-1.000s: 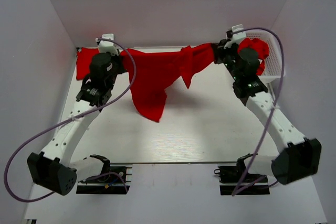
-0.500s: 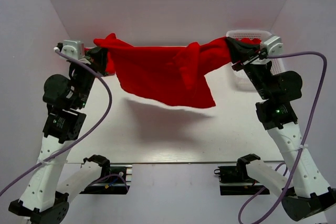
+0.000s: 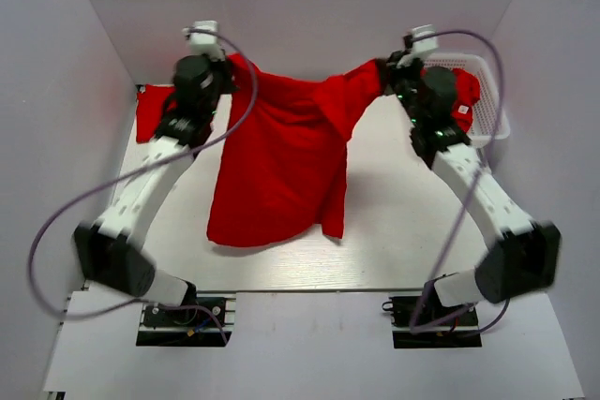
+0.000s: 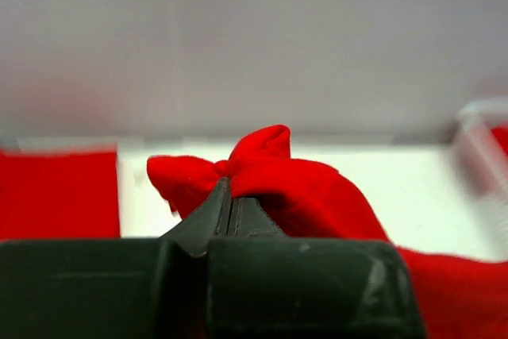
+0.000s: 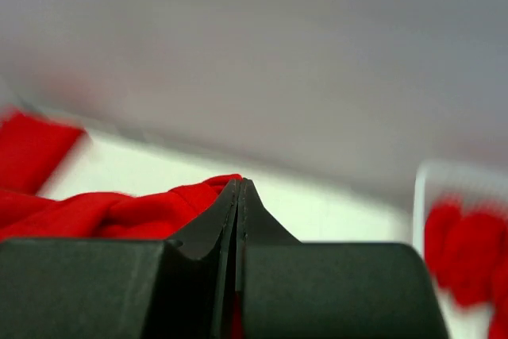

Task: Fold and stack the t-shirts
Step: Flatten out the tshirt

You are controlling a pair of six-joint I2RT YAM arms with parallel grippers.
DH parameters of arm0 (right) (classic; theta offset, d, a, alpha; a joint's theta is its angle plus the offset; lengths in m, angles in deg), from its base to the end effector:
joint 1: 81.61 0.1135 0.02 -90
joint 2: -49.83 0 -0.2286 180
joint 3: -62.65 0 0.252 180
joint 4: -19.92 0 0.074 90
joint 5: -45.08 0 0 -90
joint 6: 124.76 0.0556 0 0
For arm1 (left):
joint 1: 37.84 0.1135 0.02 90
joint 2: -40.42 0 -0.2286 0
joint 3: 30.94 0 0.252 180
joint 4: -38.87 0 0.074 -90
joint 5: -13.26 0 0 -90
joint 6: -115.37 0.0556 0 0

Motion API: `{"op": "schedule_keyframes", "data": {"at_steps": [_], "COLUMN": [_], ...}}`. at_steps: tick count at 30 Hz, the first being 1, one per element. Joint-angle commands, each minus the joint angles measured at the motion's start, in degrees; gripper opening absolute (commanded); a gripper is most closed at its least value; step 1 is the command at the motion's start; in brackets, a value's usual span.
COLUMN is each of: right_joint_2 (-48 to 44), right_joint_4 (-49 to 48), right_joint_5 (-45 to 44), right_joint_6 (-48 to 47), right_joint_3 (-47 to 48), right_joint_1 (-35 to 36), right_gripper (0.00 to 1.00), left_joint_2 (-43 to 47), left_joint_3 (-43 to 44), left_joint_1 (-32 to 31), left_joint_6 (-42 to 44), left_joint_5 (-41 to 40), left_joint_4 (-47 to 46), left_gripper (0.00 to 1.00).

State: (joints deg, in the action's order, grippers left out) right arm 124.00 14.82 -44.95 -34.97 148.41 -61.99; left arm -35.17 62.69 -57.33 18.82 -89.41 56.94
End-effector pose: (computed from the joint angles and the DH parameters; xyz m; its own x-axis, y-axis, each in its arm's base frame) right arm 0.3096 0.1103 0.4213 0.2717 0.0930 -0.9579 -0.3343 0.9425 -0.0034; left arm 0.3161 -0.0989 0.4129 -0.0140 -0.1131 -0.9935 0.1179 0.9865 -0.1140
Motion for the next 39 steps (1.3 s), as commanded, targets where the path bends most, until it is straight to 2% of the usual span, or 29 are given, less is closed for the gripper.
{"op": "schedule_keyframes", "data": {"at_steps": [1,3,5,6,8,9,10,12,14,19,24,28,31,34,37,39], "right_joint_2": [11.2,18.0,20.7,24.8,27.0,28.5,29.3,29.0,28.1,28.4,33.8,42.0,51.5,57.7,59.4,58.5], "right_joint_4": [7.2,8.8,11.6,12.3,16.9,18.1,20.5,21.1,20.8,22.5,23.5,25.4,28.3,30.9,30.4,28.5], "right_joint_5": [-6.7,-3.9,-0.7,2.0,2.9,3.5,3.5,3.7,4.3,13.0,20.4,21.3,21.6,23.4,24.2,23.5], "right_joint_6": [5.9,7.7,9.4,9.6,8.8,7.5,6.8,3.8,1.7,-1.7,-3.7,-4.5,-3.7,-0.9,-0.5,2.5], "right_joint_3": [1.7,1.3,1.3,1.8,4.0,6.1,7.7,8.8,9.1,9.8,15.0,23.0,33.4,38.8,38.8,33.7], "right_joint_1": [-1.5,-2.0,-2.6,-2.5,-2.8,-3.0,-2.8,-2.6,-2.5,-2.1,-0.9,0.0,0.2,0.3,0.2,0.2], "right_gripper": [0.00,0.00,0.02,0.34,0.61,0.82,0.84,0.90,0.90,0.90,0.90,0.90,0.90,0.90,0.89,0.89], "left_joint_2": [-15.1,-20.6,-26.7,-28.4,-32.1,-32.7,-32.7,-31.8,-29.8,-21.6,-13.5,-10.4,-10.4,-10.9,-13.6,-15.0], "left_joint_3": [4.0,4.8,4.8,4.8,6.5,7.2,8.4,8.4,7.3,-2.7,-14.3,-24.4,-32.9,-35.3,-35.8,-35.3], "left_joint_1": [1.2,1.7,2.3,2.3,2.8,2.8,2.8,2.8,2.8,2.8,1.5,1.5,0.2,-0.6,-1.8,-1.8], "left_joint_6": [-3.5,-4.7,-6.2,-6.2,-7.3,-7.3,-7.3,-7.3,-7.3,-8.0,-10.6,-15.1,-17.3,-18.8,-18.9,-18.9], "left_joint_5": [-3.5,2.3,6.8,7.6,8.3,8.3,8.3,8.3,8.3,11.9,16.0,28.5,36.5,40.7,41.8,41.8], "left_joint_4": [5.5,7.2,7.9,8.7,11.2,13.3,14.0,14.0,14.0,12.8,15.1,13.2,7.2,4.8,4.1,4.1], "left_gripper": [0.00,0.00,0.00,0.06,0.42,0.92,1.00,1.00,1.00,1.00,1.00,1.00,1.00,1.00,1.00,1.00]}}
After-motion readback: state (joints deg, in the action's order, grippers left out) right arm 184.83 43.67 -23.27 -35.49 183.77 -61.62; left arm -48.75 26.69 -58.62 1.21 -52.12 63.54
